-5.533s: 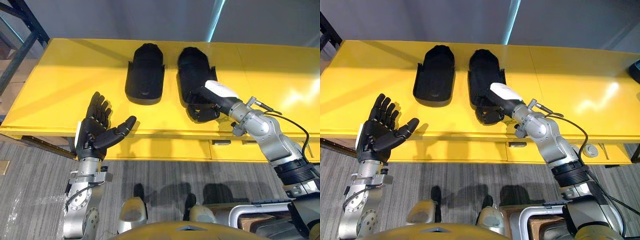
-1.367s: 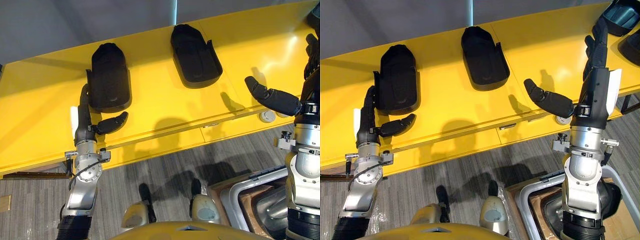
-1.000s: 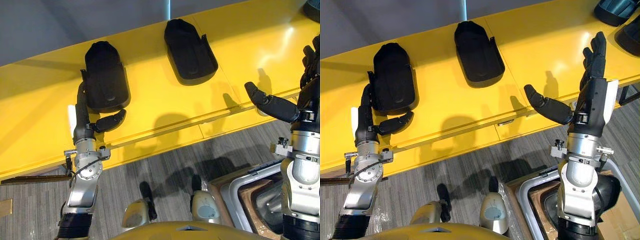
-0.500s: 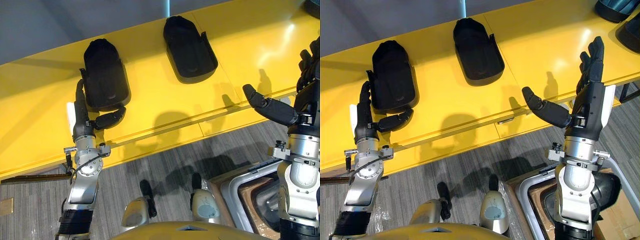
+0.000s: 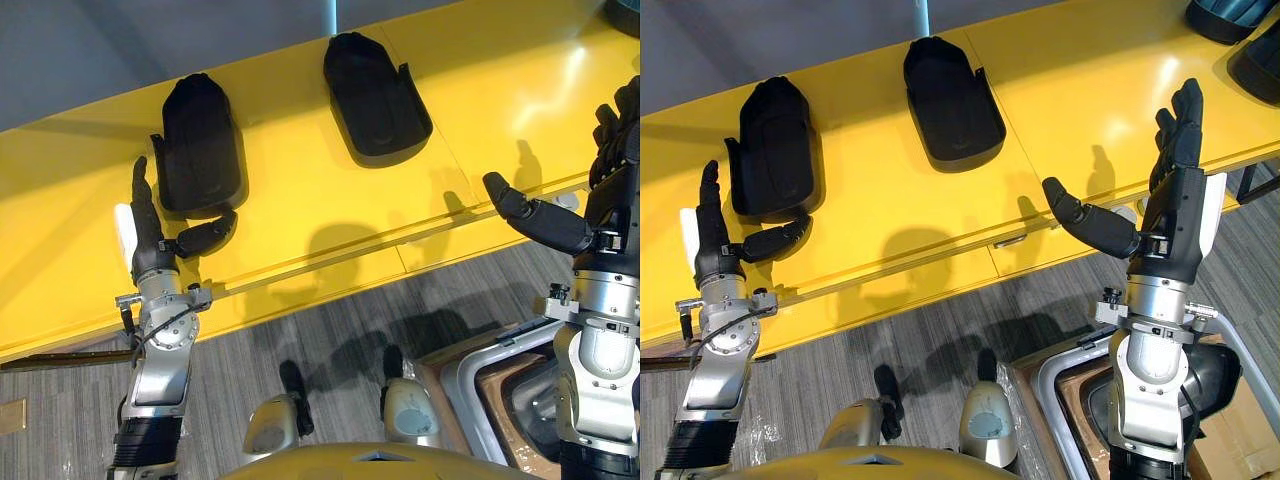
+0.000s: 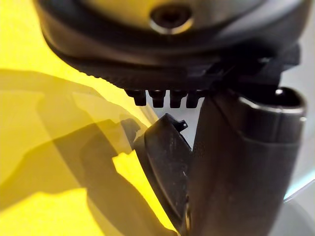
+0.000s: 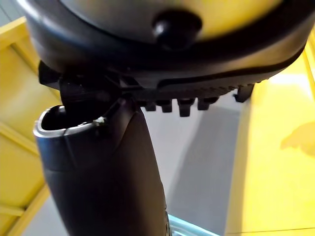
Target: Walk over and take three plastic housings, then place them on the shelf
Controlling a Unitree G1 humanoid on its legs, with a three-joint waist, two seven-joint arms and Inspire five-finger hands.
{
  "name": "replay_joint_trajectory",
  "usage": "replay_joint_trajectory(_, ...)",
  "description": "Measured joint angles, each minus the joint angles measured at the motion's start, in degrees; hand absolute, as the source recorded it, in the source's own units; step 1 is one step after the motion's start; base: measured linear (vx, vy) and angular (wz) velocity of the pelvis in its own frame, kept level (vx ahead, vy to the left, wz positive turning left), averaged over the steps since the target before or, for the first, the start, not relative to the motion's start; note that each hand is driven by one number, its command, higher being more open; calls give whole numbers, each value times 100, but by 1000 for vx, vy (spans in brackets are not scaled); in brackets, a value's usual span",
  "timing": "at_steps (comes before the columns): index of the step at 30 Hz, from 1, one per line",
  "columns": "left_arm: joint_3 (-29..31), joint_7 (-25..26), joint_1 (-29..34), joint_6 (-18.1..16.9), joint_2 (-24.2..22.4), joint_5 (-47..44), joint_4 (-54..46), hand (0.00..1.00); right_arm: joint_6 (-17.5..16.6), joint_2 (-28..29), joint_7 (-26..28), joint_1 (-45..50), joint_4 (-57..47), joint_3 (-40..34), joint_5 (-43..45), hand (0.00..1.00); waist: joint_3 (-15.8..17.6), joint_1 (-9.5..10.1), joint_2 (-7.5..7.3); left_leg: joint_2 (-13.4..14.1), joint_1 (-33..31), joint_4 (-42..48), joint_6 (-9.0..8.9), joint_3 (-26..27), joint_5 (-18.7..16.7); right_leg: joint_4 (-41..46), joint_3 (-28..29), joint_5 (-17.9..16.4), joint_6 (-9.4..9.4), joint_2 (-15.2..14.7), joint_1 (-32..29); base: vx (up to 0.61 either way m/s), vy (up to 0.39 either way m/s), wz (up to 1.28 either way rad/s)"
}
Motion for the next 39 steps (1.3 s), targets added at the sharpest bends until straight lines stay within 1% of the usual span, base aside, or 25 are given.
replay_joint_trajectory(5,-16,-23,1,-35,0,-66,-1,100,0,0,79,1,0,8,5,100,-3,10,3,-1,68,-18,0,-4,1,-12,-6,1,0,2,71,0,0,0)
replay_joint_trajectory(7,-50,-308,109,-242,-5,-499,-256,100,1,20,79,9,-8,57,118,100,-13,22,4,-6,121,-43,0,-25,1,-39,-29,1,0,2,150,-7,3,2)
replay_joint_trajectory(9,-112,-671,362,-450,-34,-813,-771,100,4,85,85,53,-81,67,114,100,-14,32,4,-10,120,-60,1,-39,7,-50,-35,1,1,1,150,-6,4,4)
replay_joint_trajectory(10,-124,-1198,741,-777,-98,-1266,-1370,100,5,237,92,106,-183,70,112,100,-22,42,11,-17,134,-101,1,-68,25,-73,-62,2,2,-1,172,15,-3,9)
replay_joint_trajectory(12,-245,-1777,1077,-1128,-119,-1706,-1913,100,11,367,93,219,-289,70,109,100,-35,58,30,-19,165,-108,1,-109,25,-124,-120,5,6,-2,261,25,-3,13)
replay_joint_trajectory(13,-360,-2401,1299,-1446,-142,-2131,-2311,100,21,448,105,337,-379,76,110,100,-93,109,71,-23,219,-140,1,-123,25,-155,-166,5,7,-2,338,20,-1,13)
replay_joint_trajectory(14,-392,-2664,1383,-1594,-141,-2255,-2484,100,21,461,110,380,-407,95,110,100,-178,133,90,-30,221,-165,-3,-139,29,-197,-188,6,9,-4,357,15,1,10)
replay_joint_trajectory(17,-271,-3120,1448,-1889,-142,-2583,-2701,100,22,460,160,405,-407,108,116,100,-382,193,166,-51,363,-281,-8,-188,61,-287,-254,12,19,-4,542,15,-3,8)
replay_joint_trajectory(19,-67,-3118,1508,-1908,-142,-2570,-2716,100,18,460,166,400,-407,109,152,100,-506,192,178,-59,401,-376,-9,-226,92,-339,-337,15,24,-2,599,-18,-7,14)
replay_joint_trajectory(21,169,-2801,1628,-1885,-141,-2188,-2713,100,17,460,117,394,-407,108,167,100,-574,198,163,-59,415,-464,-18,-274,162,-389,-376,26,37,13,632,-25,-17,15)
replay_joint_trajectory(22,337,-2489,1686,-1819,-141,-1747,-2673,100,15,460,73,388,-407,108,199,100,-598,228,146,-58,455,-537,-20,-298,216,-429,-426,38,50,26,662,-23,-35,28)
replay_joint_trajectory(23,1000,-1433,1672,-1480,-141,-952,-2124,100,14,460,-67,219,-359,118,372,100,-777,365,62,-53,527,-762,-31,-401,377,-450,-547,40,47,56,719,-17,-35,33)
replay_joint_trajectory(25,1193,-1144,1671,-1491,-143,-1105,-2024,100,12,461,-22,175,-332,117,801,100,-857,482,-68,-63,549,-828,-30,-452,427,-480,-632,43,45,54,761,-5,-12,23)
replay_joint_trajectory(26,1217,-1105,1672,-1499,-144,-1155,-2028,100,13,462,-12,171,-306,121,844,100,-879,502,-104,-67,549,-835,-29,-470,435,-494,-640,45,42,52,777,5,4,15)
replay_joint_trajectory(27,1280,-1046,1678,-1500,-162,-1208,-2028,100,13,479,18,143,-258,196,847,100,-919,527,-173,-78,591,-880,-29,-512,456,-525,-678,46,43,48,841,9,5,10)
replay_joint_trajectory(28,1300,-1021,1678,-1500,-208,-1210,-2029,100,13,517,21,122,-250,287,863,100,-942,536,-194,-81,625,-917,-33,-511,475,-529,-678,46,43,49,857,10,7,6)
replay_joint_trajectory(30,1313,-1069,1677,-1621,-585,-1540,-2046,100,21,792,319,28,-190,624,1104,100,-997,537,-241,-84,686,-951,-33,-514,481,-541,-680,46,43,50,906,0,0,0)
replay_joint_trajectory(31,1214,-1229,1673,-1681,-911,-1944,-2051,100,65,939,697,26,-75,918,1116,100,-1043,522,-256,-86,706,-953,-33,-537,481,-571,-703,46,43,49,960,-11,0,5)
replay_joint_trajectory(32,1152,-1277,1672,-1682,-991,-2031,-2051,100,106,939,825,26,-20,1071,1116,100,-1059,524,-257,-87,701,-954,-33,-547,481,-583,-712,47,45,51,965,-22,-2,11)
replay_joint_trajectory(34,819,-1485,1673,-1683,-1051,-2228,-2048,100,274,916,1209,14,271,1587,1071,100,-1063,560,-252,-80,686,-962,-36,-612,505,-592,-778,48,45,64,997,-27,-7,14)
replay_joint_trajectory(37,535,-1654,1673,-1687,-1051,-2277,-2047,100,473,849,1374,-40,561,1981,1058,100,-1069,652,-241,-82,655,-978,-37,-640,522,-612,-808,48,45,66,996,-26,-4,8)
replay_joint_trajectory(39,483,-1657,1672,-1712,-1047,-2278,-2039,100,511,822,1389,-206,768,2140,1058,100,-1070,644,-241,-84,590,-978,-34,-658,543,-610,-821,55,41,65,941,-17,1,4)
